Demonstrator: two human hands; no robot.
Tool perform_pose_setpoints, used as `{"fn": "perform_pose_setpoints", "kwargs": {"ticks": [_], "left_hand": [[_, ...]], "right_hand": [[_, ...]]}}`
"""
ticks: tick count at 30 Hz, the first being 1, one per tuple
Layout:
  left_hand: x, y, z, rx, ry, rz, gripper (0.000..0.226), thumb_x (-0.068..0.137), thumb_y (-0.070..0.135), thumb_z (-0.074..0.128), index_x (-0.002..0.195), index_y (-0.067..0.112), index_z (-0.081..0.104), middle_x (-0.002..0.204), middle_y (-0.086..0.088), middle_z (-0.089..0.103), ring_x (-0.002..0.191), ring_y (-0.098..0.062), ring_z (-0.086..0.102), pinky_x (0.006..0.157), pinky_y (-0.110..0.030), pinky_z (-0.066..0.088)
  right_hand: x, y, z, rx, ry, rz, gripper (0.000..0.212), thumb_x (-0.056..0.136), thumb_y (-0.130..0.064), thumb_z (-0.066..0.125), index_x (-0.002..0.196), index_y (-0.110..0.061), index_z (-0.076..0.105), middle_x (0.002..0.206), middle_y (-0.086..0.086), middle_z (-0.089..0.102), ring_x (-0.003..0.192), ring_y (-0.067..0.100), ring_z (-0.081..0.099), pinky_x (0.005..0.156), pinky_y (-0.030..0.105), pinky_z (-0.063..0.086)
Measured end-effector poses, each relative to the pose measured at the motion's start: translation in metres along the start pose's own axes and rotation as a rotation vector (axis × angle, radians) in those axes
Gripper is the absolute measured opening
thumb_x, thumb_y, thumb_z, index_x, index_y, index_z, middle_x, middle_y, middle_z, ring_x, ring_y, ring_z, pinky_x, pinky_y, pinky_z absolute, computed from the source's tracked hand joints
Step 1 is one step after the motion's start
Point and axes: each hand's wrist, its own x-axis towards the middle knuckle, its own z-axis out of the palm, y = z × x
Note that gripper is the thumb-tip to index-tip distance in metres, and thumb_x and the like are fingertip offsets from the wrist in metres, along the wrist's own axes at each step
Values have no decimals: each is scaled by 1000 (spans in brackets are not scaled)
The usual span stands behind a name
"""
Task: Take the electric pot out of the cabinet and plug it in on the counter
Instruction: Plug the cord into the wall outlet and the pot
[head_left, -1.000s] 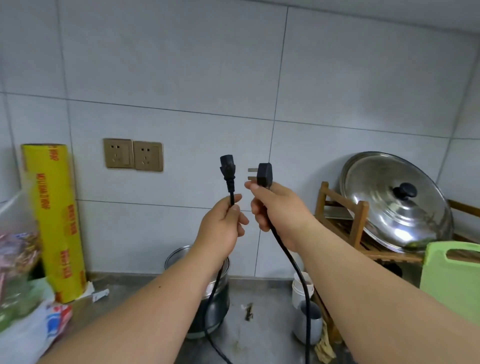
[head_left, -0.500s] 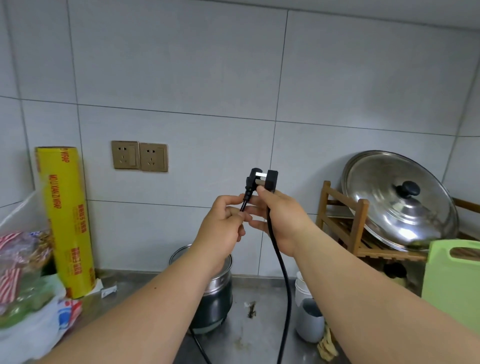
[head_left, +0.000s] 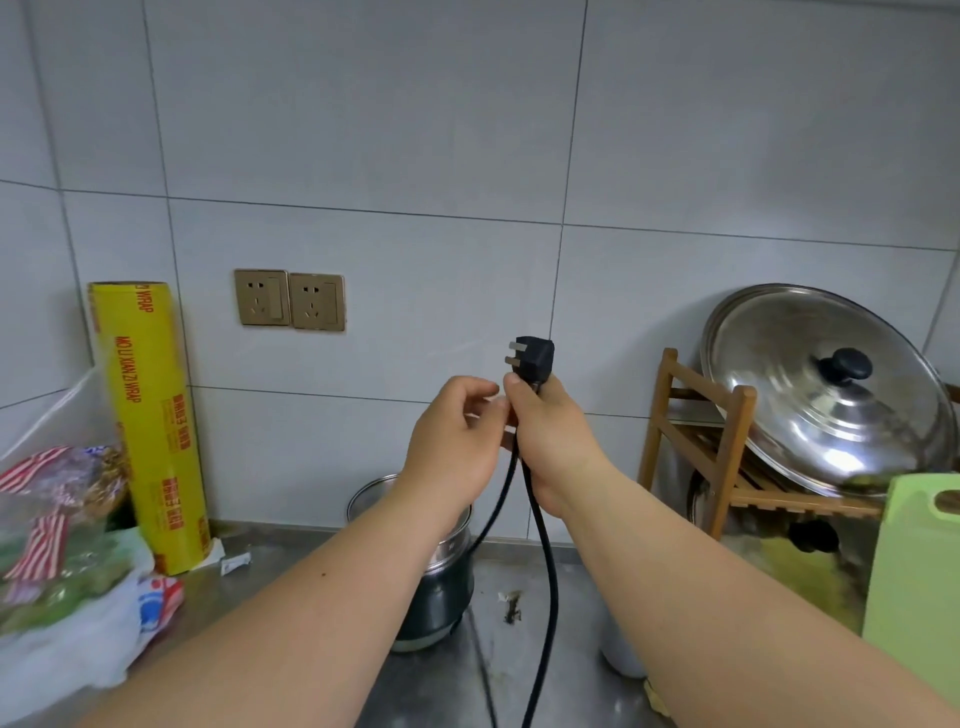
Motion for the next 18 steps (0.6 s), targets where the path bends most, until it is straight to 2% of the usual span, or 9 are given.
{"fn": "perform_pose_setpoints", "kwargs": {"ticks": [2, 4, 6, 7, 9, 12, 13, 15, 18], "left_hand": [[2, 6, -1, -47, -27, 20, 21, 91, 24, 49, 87, 45, 50, 86, 7, 63, 84, -15, 66, 77, -27, 51], [4, 10, -3, -107, -123, -8, 34, 90, 12, 46, 92, 46, 49, 90, 8, 64, 84, -20, 69, 78, -30, 53], [6, 12, -6, -153, -200, -36, 44, 87, 4, 44, 96, 47, 50, 95, 9, 68, 87, -23, 69, 78, -28, 54], [8, 13, -8, -159, -213, -38, 44, 87, 5, 46, 97, 48, 50, 95, 11, 70, 89, -23, 69, 77, -27, 53], [13, 14, -11, -145, -175, -28, 36, 87, 12, 52, 95, 47, 52, 91, 11, 72, 86, -19, 69, 74, -24, 51], [22, 15, -23, -125, 20, -22, 24, 85, 13, 54, 97, 34, 57, 73, 11, 68, 67, -7, 66, 62, -21, 51], [25, 15, -29, -135, 81, -29, 23, 86, 11, 53, 100, 29, 59, 68, 11, 66, 61, -5, 63, 58, -21, 51], [32, 15, -46, -180, 157, -42, 24, 89, 10, 49, 107, 23, 59, 76, 5, 67, 59, -7, 62, 56, -26, 53], [46, 10, -78, -98, 309, -72, 33, 93, 11, 41, 122, 21, 53, 89, 5, 65, 66, -16, 59, 58, -29, 50]], "right_hand": [[-1, -2, 4, 6, -8, 7, 29, 95, -26, 41, 122, -27, 50, 108, 4, 66, 86, 13, 68, 60, 20, 55], [-1, -5, 8, 50, -11, 34, 31, 94, -24, 41, 123, -26, 51, 94, -1, 68, 64, 2, 65, 43, 11, 45], [2, -8, 11, 80, -9, 49, 34, 91, -24, 42, 123, -23, 52, 69, -9, 66, 44, -4, 56, 37, 11, 39], [4, -10, 12, 71, -11, 62, 35, 89, -27, 43, 122, -22, 52, 60, -12, 64, 40, -4, 53, 39, 12, 39], [8, -15, 18, 37, -36, 100, 40, 84, -36, 46, 120, -21, 52, 62, -11, 66, 46, -1, 54, 51, 18, 39], [12, -24, 34, -10, -132, 111, 56, 79, -44, 49, 129, -19, 49, 87, -5, 71, 69, 8, 59, 63, 25, 38], [13, -27, 40, -36, -180, 91, 53, 80, -44, 48, 128, -22, 50, 89, -5, 70, 68, 8, 56, 62, 26, 36], [18, -30, 52, -111, -264, 34, 35, 83, -40, 44, 114, -24, 53, 92, -3, 65, 66, 12, 49, 58, 27, 32], [29, -28, 64, -111, -268, 41, 14, 88, -22, 39, 94, -18, 51, 76, 1, 44, 60, 16, 33, 51, 29, 25]]}}
